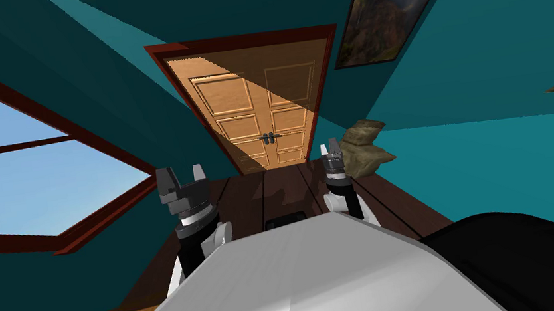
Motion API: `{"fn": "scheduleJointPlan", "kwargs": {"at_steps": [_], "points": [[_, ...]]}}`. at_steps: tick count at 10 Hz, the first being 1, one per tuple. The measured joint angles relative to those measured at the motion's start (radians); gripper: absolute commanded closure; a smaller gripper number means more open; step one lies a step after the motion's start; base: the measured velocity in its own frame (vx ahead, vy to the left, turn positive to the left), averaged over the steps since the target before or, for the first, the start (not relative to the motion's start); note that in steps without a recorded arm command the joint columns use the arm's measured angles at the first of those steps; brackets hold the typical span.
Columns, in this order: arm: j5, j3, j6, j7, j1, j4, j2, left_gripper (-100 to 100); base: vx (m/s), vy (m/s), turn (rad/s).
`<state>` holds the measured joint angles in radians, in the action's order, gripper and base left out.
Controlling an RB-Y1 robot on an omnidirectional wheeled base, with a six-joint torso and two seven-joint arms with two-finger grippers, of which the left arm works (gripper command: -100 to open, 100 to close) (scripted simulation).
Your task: Pull the door open
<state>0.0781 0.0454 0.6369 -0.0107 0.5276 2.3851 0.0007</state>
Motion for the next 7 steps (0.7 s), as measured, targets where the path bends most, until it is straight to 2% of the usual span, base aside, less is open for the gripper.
{"fn": "scheduleJointPlan", "kwargs": {"at_steps": [4, 6, 7], "points": [[-0.014, 0.013, -0.016, 0.015, -0.026, -0.076, 0.032, -100, 0.149, -0.033, -0.054], [-0.023, 0.025, -0.034, 0.025, -0.054, -0.125, 0.05, -100, 0.134, -0.039, -0.064], [-0.023, 0.024, -0.043, 0.027, -0.063, -0.141, 0.054, -100, 0.153, -0.038, -0.037]]}}
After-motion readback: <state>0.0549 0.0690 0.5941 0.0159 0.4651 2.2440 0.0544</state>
